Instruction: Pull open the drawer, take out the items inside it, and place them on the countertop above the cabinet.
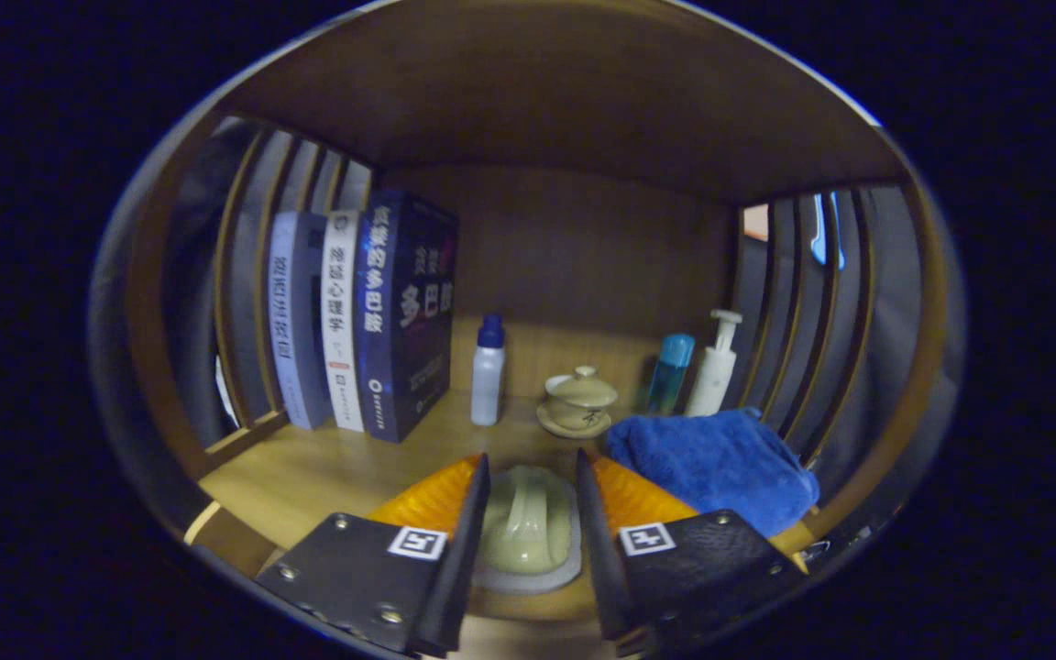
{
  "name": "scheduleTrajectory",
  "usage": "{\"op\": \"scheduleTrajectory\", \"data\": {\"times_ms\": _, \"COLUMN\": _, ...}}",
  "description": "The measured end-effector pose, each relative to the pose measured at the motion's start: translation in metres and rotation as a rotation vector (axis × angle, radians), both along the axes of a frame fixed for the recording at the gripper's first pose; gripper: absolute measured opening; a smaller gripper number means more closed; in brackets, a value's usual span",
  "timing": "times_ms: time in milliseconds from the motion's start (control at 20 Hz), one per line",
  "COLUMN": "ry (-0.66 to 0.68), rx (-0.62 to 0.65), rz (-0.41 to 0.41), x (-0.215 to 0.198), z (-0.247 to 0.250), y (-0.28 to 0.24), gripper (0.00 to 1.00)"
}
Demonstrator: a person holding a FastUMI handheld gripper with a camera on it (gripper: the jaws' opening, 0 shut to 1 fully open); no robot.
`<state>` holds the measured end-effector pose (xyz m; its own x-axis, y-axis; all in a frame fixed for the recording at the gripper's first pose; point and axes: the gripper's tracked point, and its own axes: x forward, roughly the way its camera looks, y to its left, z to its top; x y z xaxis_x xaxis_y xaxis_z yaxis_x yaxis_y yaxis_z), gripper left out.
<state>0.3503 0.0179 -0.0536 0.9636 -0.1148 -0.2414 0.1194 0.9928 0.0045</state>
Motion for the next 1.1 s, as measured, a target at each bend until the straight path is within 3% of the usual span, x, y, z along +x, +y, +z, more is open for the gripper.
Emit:
{"op": "scheduleTrajectory", "data": {"times_ms": 150, "ry": -0.055, "rx": 0.008, "rz": 0.025, "x": -0.041, "z": 0.024, "y": 0.004, "gripper": 0.79}}
{"op": "scheduleTrajectory", "data": {"times_ms": 400, "ry": -0.114, "rx": 0.038, "rz": 0.053, "x": -0.109, "z": 0.043, "y": 0.01, "gripper": 0.99}}
{"op": "scheduleTrajectory", "data": {"times_ms": 750, "ry": -0.132, "rx": 0.032, "rz": 0.026, "x": -0.213, "z": 0.025, "y": 0.009, "gripper": 0.99}}
{"op": "scheduleTrajectory", "data": {"times_ms": 1100, "ry": -0.078, "rx": 0.047, "rz": 0.024, "x": -0.282, "z": -0.025, "y": 0.034, "gripper": 0.99}}
